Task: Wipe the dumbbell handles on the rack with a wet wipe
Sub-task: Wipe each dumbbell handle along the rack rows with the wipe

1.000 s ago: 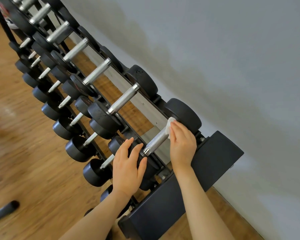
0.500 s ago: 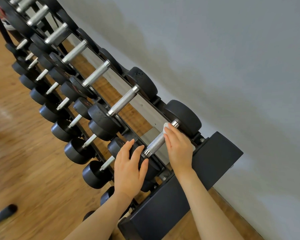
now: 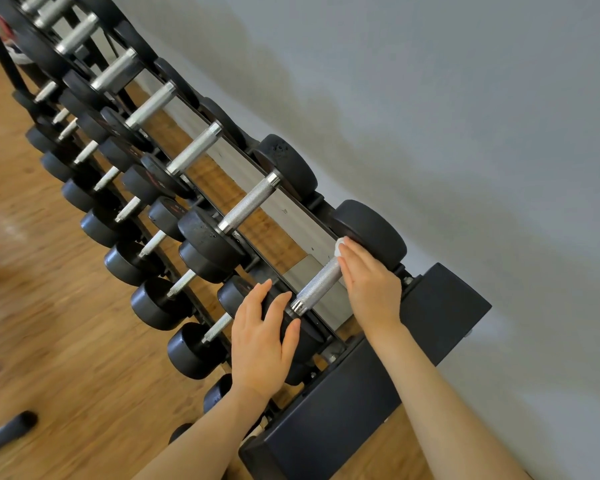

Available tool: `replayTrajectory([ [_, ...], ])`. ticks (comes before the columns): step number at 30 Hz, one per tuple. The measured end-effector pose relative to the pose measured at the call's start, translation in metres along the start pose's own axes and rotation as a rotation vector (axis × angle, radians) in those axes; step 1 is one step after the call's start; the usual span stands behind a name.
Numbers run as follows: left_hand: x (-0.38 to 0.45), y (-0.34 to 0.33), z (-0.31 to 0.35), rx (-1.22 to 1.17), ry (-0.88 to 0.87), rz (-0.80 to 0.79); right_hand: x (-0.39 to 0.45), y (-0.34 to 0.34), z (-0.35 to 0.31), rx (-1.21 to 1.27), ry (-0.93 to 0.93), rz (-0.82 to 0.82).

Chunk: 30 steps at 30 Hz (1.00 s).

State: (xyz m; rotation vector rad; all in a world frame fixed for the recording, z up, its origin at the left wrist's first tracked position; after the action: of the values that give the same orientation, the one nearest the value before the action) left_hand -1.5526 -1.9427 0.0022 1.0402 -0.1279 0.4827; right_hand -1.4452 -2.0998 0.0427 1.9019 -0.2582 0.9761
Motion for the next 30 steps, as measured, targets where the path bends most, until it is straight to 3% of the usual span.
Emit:
replayTrajectory([
  [7,0.0,0.003,0.002,0.003,-0.028,0.014,-0.002,-0.01,-0.017,0.058,0.039,-0.092],
  [12,0.0,0.002,0.0,0.001,-0.016,0.015,-0.001,-0.008,0.001,0.056,-0.062,-0.082],
  [16,0.0,0.001,0.001,-0.009,-0.022,0.013,-0.011,-0.009,-0.02,0.104,0.103,-0.11],
  [21,0.0,0.001,0.0,-0.005,-0.017,0.017,-0.001,-0.009,0.004,0.058,-0.085,-0.109],
  [26,0.0,0.001,0.0,-0.008,-0.025,0.022,-0.014,-0.013,-0.019,0.126,0.068,-0.166],
  [30,0.0,0.0,-0.001,-0.001,-0.017,0.015,-0.01,-0.01,-0.009,0.117,0.036,-0.134],
])
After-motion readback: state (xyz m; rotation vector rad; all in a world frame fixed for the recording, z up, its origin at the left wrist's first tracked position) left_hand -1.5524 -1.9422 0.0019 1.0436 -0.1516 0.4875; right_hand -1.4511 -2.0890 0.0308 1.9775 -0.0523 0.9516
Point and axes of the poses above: each hand's wrist, its own x-axis towards the middle knuckle, its own y-axis out of the back of the hand, z = x × y, the point moved 9 cm from there along x, towards the middle knuckle, and after that the axes turned 13 degrees about z, right-handed, at the moved point
